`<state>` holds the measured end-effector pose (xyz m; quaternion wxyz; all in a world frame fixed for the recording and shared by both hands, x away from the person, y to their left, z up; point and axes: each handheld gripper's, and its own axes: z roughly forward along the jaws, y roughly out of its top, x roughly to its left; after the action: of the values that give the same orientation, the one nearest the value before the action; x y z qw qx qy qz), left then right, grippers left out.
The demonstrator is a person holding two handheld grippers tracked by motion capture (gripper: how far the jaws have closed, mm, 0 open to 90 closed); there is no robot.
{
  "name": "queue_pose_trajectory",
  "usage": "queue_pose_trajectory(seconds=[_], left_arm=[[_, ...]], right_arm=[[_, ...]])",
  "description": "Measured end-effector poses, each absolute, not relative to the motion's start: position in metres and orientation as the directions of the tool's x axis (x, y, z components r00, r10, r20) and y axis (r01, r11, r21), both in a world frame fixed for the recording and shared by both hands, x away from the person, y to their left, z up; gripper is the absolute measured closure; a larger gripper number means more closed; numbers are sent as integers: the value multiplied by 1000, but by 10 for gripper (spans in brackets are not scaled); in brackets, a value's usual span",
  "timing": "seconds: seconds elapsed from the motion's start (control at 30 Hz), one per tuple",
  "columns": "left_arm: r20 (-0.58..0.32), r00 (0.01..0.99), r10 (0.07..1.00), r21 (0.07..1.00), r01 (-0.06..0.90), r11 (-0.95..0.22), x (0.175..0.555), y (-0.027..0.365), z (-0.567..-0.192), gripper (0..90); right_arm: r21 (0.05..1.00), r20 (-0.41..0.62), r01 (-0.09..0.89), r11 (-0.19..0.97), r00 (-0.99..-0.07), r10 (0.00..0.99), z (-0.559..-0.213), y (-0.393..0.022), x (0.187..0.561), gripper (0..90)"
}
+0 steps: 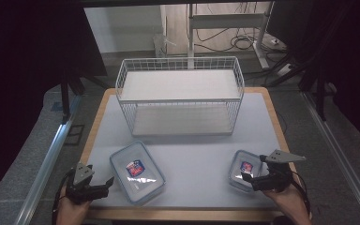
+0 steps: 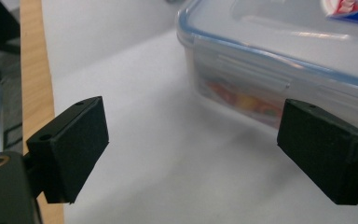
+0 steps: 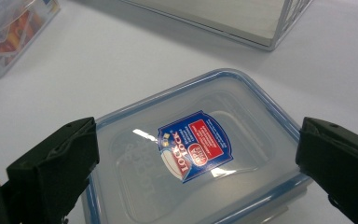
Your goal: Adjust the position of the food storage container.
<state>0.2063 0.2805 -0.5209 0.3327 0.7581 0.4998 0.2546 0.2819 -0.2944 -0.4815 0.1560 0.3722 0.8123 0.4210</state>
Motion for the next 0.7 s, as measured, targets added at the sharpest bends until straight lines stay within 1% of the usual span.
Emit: queue_pose_trajectory(seconds=[0.13,0.23,0.37,0.43,0.5,0.57,0.63,0.67,0.7], left_arm=[[-8,368,930,767,599,-231,205,284,-519,79],[-28,369,929,766,605,-217,205,287,-521,61],[-32,375,927,758,613,-221,205,286,-522,44],[-51,399,915,760,610,-224,205,285,-522,31],[-75,409,909,761,613,-213,205,285,-522,34],[-79,416,906,762,611,-214,204,284,-521,43],[-82,416,906,759,615,-214,204,284,-521,67],[-86,422,903,758,616,-216,204,284,-522,112],[-94,432,897,757,616,-217,204,285,-522,112]], right_arm=[[804,98,496,328,-655,749,-483,-291,281,2],[804,94,498,325,-646,758,-482,-291,281,39],[807,100,499,315,-642,760,-482,-292,282,47],[806,98,501,316,-639,763,-482,-293,282,49],[804,100,504,317,-640,762,-483,-293,282,50],[800,100,508,319,-638,764,-484,-293,283,52],[796,99,512,324,-638,764,-484,-293,283,53],[796,100,512,324,-638,764,-485,-292,283,54],[796,100,512,324,-638,764,-485,-292,283,54]])
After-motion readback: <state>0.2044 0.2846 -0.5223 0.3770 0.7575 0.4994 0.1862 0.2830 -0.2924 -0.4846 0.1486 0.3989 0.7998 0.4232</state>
